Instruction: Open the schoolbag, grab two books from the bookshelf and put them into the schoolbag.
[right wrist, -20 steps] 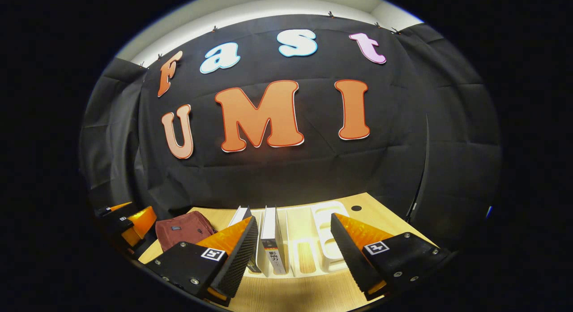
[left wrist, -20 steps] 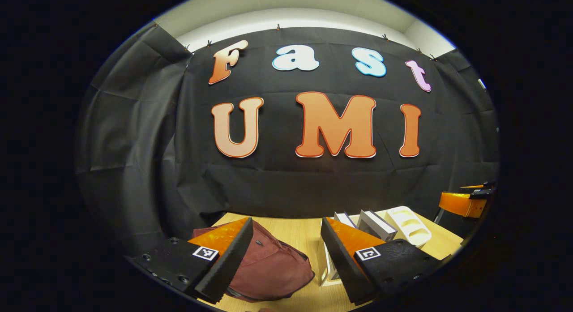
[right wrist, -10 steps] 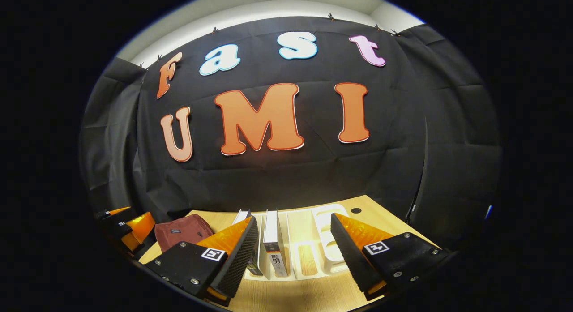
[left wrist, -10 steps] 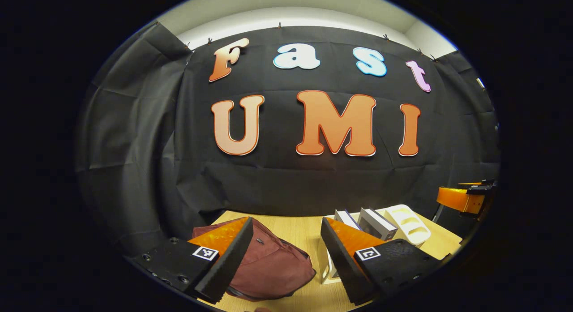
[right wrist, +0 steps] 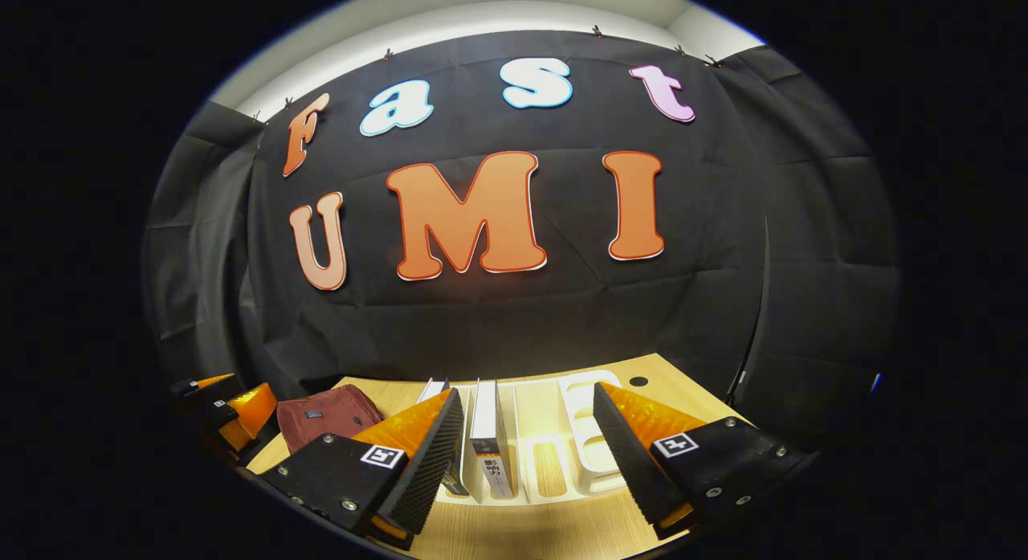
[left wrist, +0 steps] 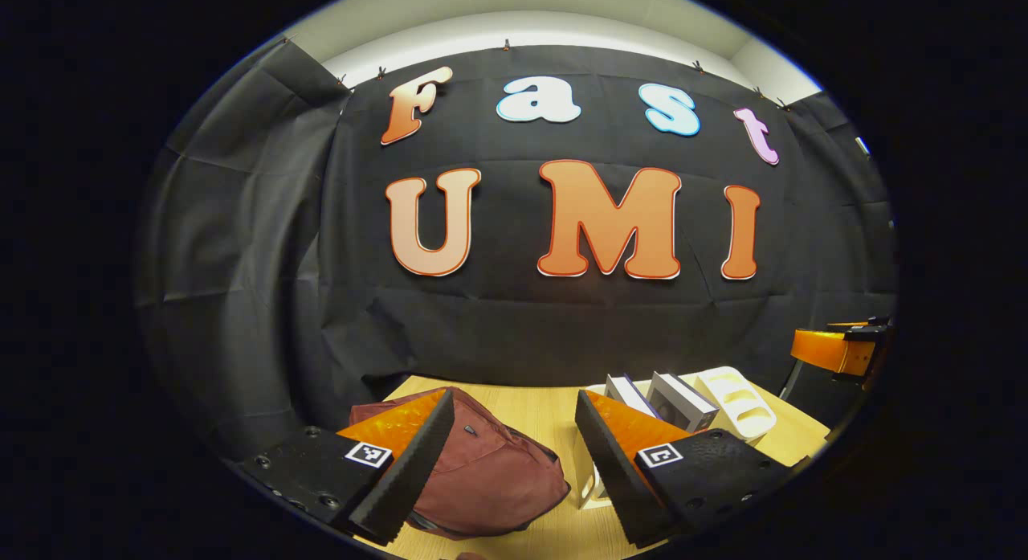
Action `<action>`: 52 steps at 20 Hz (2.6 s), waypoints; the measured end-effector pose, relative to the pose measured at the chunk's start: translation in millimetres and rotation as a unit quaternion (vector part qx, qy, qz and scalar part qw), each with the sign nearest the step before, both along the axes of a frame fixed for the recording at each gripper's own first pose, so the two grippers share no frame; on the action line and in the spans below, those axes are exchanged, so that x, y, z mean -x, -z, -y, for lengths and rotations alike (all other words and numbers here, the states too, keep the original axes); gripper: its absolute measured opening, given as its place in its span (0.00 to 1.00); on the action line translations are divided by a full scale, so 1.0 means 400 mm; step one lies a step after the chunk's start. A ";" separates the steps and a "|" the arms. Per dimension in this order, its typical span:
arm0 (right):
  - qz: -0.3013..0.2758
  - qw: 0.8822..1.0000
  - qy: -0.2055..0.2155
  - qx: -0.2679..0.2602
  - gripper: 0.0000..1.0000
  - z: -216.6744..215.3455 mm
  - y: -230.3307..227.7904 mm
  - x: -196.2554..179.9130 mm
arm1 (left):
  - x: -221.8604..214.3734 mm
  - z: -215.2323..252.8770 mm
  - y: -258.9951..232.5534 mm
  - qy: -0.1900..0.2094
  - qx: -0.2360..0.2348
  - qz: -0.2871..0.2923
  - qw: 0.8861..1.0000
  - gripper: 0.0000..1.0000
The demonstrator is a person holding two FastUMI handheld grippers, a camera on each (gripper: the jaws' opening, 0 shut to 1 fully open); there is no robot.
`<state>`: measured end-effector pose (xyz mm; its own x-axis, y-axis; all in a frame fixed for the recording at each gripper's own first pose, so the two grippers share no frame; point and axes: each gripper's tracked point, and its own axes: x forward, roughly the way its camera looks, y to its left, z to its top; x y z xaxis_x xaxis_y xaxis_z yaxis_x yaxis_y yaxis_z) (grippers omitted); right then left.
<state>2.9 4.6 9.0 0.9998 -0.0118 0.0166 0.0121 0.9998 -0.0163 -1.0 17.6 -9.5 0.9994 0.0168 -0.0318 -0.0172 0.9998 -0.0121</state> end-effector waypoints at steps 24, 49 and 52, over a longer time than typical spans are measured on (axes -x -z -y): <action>-0.020 1.000 0.016 0.000 0.96 0.026 0.030 -0.031 | -0.048 -0.008 0.043 -0.005 -0.021 -0.017 1.000 0.95; -0.127 0.987 0.100 0.004 0.97 0.259 0.172 0.007 | -0.123 0.023 0.809 0.059 -0.385 -0.314 0.866 0.99; -0.131 0.988 0.088 -0.001 0.97 0.244 0.177 -0.004 | -0.116 0.009 0.780 0.049 -0.390 -0.318 0.863 0.98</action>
<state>4.3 -92.8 -61.8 0.9524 -0.1852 -0.2423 0.1811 0.9827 -0.0393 45.3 14.2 -321.7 0.7815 0.1975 -0.5918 0.3125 0.6970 0.6454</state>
